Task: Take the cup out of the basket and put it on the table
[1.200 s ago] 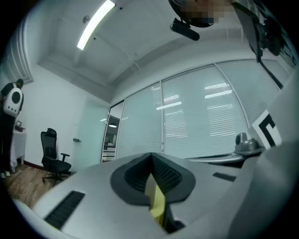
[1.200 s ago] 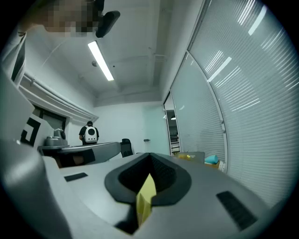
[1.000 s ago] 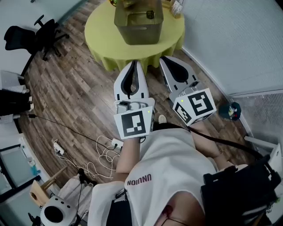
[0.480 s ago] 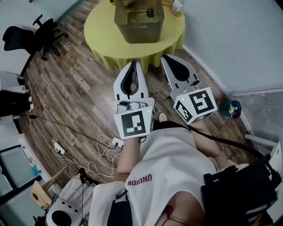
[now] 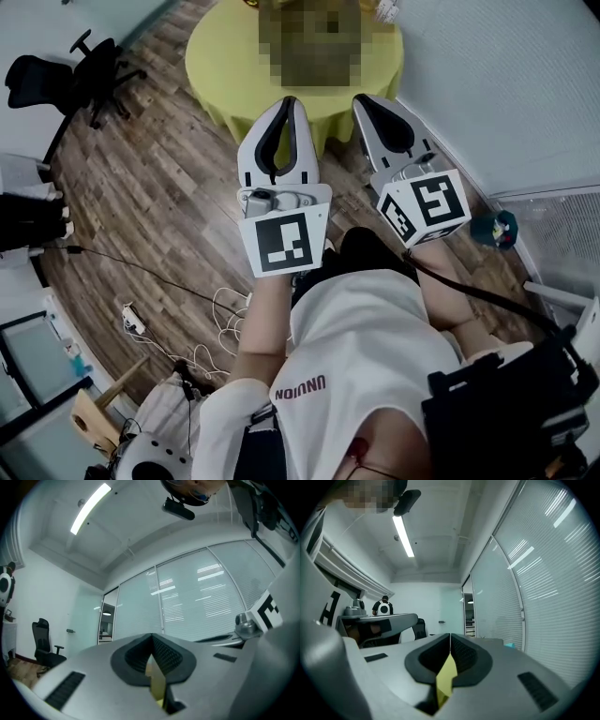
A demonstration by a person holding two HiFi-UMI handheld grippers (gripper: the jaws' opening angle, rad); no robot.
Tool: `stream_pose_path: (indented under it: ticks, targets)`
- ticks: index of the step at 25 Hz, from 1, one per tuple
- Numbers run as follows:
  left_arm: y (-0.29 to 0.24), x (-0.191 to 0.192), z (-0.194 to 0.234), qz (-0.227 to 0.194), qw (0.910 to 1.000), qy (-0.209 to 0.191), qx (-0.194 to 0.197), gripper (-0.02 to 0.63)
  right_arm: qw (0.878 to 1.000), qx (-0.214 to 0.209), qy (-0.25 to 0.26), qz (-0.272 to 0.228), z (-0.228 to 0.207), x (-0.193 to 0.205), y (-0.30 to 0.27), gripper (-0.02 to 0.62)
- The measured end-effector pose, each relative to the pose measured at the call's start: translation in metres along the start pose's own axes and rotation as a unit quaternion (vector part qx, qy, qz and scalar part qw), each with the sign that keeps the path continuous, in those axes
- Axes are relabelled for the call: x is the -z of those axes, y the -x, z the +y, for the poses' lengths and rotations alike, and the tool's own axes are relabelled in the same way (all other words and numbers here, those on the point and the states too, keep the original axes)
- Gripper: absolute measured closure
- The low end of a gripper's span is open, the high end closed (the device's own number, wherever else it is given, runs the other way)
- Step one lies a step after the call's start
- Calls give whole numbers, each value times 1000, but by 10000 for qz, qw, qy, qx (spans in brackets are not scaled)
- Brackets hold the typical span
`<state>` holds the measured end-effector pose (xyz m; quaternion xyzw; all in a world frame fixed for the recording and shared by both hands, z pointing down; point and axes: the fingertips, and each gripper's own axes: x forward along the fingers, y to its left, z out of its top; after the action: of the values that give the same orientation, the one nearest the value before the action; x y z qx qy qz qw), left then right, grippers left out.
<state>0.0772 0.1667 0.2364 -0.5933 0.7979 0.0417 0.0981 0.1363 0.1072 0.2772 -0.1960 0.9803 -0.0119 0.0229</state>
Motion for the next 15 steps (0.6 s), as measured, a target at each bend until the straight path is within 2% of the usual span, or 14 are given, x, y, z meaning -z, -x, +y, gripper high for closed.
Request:
stream_pose_path:
  ticks: [4, 9, 15]
  targets:
    - [-12, 0, 6, -164, 9997, -110, 124, 594, 9998, 39, 176, -54, 2, -2, -13, 574]
    - [-52, 5, 21, -472, 9974, -415, 355, 594, 9995, 55, 286, -121, -8, 4, -38, 574]
    - [-94, -10, 46, -647, 9968, -401, 257, 594, 9992, 116, 364, -112, -17, -1, -51, 574]
